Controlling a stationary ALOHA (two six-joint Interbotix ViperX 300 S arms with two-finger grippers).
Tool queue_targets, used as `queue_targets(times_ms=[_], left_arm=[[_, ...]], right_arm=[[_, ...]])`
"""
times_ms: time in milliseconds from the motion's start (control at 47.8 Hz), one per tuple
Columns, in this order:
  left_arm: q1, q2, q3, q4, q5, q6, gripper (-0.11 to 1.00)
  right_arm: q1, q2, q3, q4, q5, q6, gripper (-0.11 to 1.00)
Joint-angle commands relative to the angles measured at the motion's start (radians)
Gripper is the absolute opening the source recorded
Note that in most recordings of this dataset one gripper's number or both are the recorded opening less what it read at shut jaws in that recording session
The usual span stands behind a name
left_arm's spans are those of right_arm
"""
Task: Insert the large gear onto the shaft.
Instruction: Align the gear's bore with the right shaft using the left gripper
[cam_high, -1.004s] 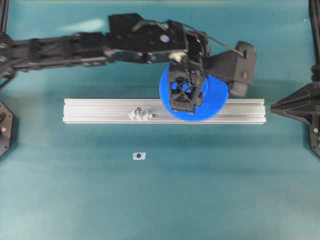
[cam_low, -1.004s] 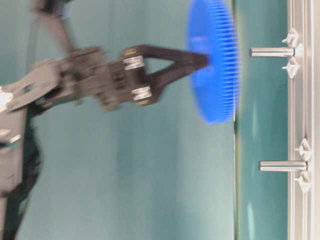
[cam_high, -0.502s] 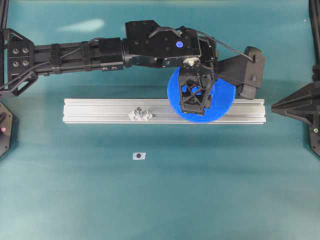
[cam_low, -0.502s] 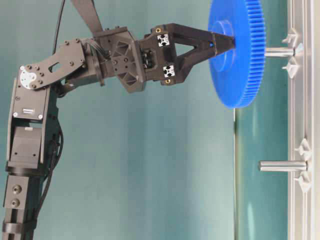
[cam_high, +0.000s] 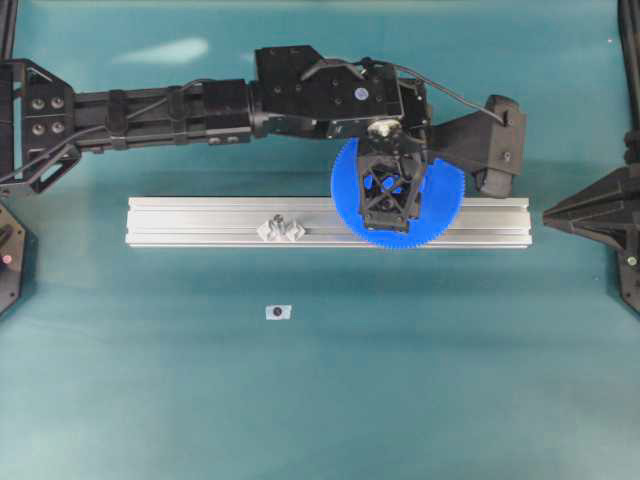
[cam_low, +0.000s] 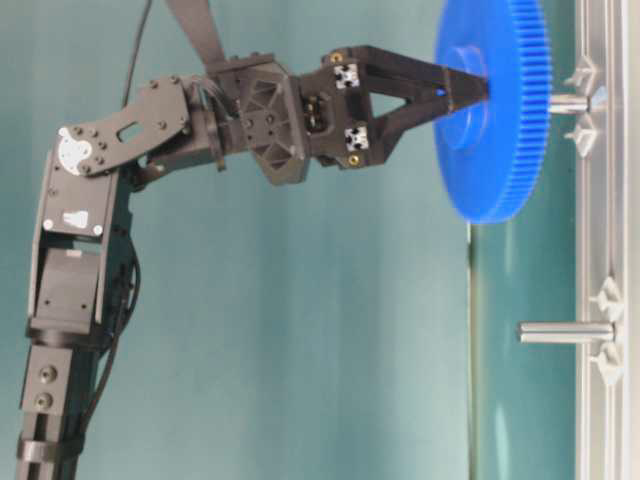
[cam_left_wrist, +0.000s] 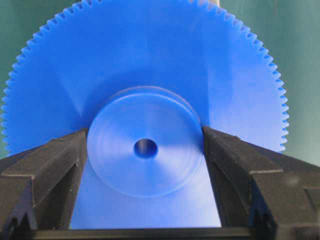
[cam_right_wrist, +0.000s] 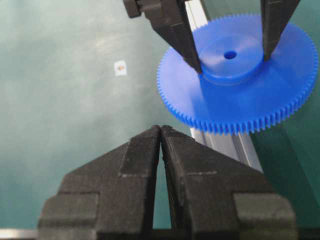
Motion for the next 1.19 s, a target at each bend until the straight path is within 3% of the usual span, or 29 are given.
queue_targets(times_ms=[0,314,1171], left_arm=[[0.003,-0.026,0.005,0.0,-0.018,-0.008,0.77],[0.011,-0.038,0.057,0.0,-0.055,-0.034,0.77],[0.072,-0.044,0.055,0.005,-0.031,-0.031,0.77]], right_arm=[[-0.003,0.008,-0.011,0.0,-0.006,0.011,0.15],[-0.003,0.006,-0.011,0.0,-0.008,0.011,0.15],[-0.003,0.008,-0.014,0.0,-0.006,0.012,0.15]])
